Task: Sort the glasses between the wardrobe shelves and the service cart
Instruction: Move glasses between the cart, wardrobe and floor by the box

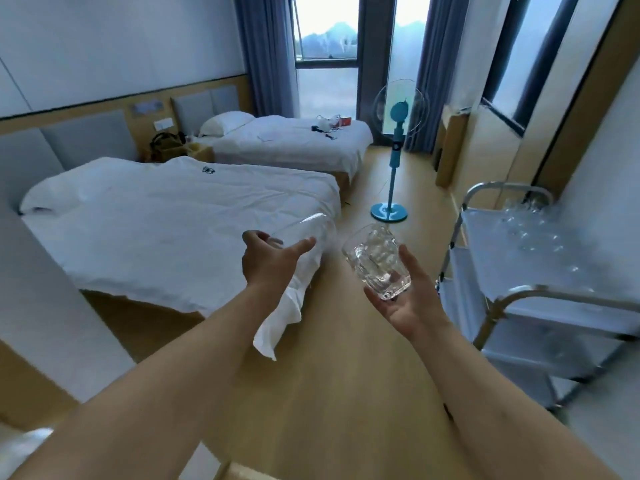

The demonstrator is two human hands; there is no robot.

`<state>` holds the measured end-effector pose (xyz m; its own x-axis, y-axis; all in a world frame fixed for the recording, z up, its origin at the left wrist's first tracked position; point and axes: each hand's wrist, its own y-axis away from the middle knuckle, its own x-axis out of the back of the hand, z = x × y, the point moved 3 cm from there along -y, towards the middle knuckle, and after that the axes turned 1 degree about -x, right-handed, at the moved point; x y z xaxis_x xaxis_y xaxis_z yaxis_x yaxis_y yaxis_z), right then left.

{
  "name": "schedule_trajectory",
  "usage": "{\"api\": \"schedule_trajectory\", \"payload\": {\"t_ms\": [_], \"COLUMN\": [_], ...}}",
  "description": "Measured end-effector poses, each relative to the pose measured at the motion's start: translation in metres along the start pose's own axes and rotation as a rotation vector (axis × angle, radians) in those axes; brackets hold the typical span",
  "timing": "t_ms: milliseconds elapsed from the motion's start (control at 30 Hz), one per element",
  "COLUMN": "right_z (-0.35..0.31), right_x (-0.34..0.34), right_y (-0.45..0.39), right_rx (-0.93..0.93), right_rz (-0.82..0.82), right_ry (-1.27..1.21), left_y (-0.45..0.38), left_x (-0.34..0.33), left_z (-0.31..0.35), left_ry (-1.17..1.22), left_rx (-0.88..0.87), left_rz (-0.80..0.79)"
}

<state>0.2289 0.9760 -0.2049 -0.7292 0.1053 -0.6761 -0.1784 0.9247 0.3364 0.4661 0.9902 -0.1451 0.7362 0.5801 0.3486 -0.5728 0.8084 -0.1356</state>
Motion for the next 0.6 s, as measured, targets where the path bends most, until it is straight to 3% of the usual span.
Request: {"api": "schedule_trajectory", "payload": {"t_ms": [200,600], "right_z": [-0.033,-0.080], "right_x": [-0.007,-0.010], "right_y": [-0.062,-0.164], "right_rx": [0.093,0.185], "right_rz": [-0.022,0.106], "right_ry": [-0.131,-0.177], "left_y": [-0.082,-0.200], "left_x": [-0.075,-0.207], "left_z": [0.019,0.042], "left_ry": [0.165,0.244], "left_rx": [0.012,0.047], "left_rz": [-0.156,-0.463]}}
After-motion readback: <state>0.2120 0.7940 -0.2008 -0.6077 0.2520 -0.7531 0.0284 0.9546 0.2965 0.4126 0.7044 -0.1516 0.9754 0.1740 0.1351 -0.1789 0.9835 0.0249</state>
